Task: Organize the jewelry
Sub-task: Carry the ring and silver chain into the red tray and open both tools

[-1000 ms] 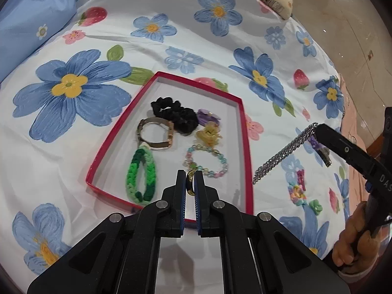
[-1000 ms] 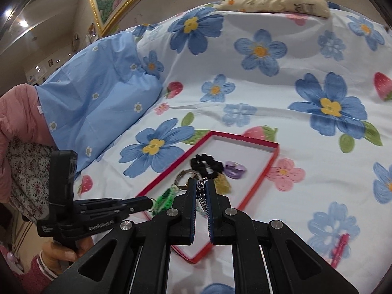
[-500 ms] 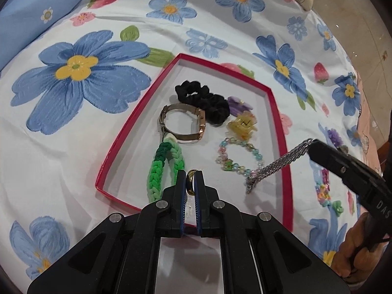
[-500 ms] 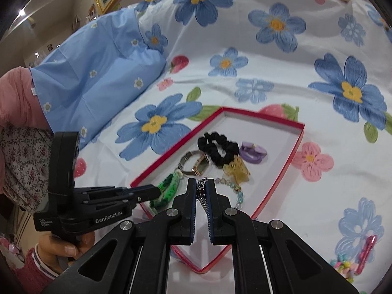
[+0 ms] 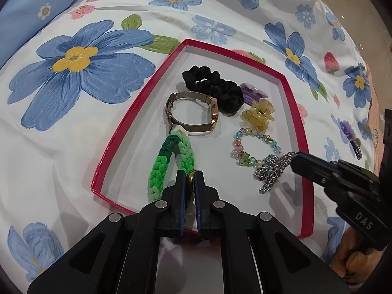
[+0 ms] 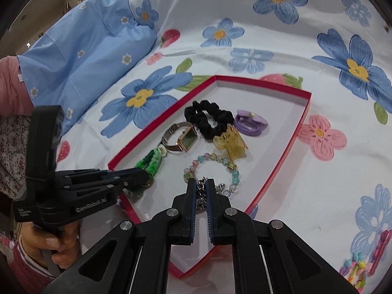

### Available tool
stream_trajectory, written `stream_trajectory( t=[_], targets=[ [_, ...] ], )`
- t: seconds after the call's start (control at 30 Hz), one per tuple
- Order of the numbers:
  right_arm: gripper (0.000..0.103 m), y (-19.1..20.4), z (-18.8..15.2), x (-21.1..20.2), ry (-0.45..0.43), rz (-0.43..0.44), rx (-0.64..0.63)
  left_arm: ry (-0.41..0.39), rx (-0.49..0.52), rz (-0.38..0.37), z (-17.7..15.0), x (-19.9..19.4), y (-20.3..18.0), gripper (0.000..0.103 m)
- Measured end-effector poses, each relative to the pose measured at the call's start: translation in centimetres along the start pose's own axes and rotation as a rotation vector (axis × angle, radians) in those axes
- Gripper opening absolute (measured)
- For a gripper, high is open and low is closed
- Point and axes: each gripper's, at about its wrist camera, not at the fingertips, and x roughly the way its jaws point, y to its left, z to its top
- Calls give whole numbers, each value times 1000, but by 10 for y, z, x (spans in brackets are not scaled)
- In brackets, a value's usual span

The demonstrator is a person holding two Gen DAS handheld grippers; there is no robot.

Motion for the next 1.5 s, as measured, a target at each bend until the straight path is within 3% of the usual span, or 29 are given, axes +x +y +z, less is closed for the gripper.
stream_trajectory(
  t=[0.83, 0.97, 1.2, 1.37, 1.5],
  targets=[
    [12, -8, -6, 15, 42, 2, 24, 10, -9, 13, 0, 1, 0, 15],
    [14, -9, -6, 11, 36, 7, 35, 3, -6, 13, -1, -3, -3, 21],
    [25, -8, -3, -1, 5, 19, 48, -12, -5, 16, -1, -11, -5, 23],
    [26, -7, -1, -19, -37, 23, 56, -31, -4, 18, -2, -21, -8, 26],
    [36, -11, -4, -40, -80, 26, 70, -45, 9, 10, -7, -31, -17, 26]
  ],
)
